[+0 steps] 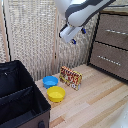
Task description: Locate and clasp the grip of the topmost drawer. Steadily and circumspectly yank the drawer open. Discover and seize the nutrition bar using your clamp. Deposit the nutrition bar in the accessible drawer. Unclench the nutrition bar.
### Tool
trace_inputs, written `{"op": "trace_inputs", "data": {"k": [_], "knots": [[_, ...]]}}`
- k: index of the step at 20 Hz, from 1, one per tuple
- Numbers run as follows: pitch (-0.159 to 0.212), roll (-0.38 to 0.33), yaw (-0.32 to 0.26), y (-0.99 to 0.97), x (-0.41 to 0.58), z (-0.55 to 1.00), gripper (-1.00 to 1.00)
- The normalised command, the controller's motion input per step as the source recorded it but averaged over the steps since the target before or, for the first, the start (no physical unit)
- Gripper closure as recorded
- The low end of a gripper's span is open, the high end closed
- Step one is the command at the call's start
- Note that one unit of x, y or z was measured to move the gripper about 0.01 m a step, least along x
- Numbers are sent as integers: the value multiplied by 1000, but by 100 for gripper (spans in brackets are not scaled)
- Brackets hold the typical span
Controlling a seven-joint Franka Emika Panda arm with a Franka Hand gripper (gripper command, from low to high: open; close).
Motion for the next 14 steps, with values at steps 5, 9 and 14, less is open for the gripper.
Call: {"op": "trace_inputs", "data": {"k": [5, 9, 14], "knots": [[0, -344, 1, -122, 42, 198, -100], [-9, -261, 0, -445, -20, 288, -100], [-30, -156, 0, -742, -6, 207, -100]]}}
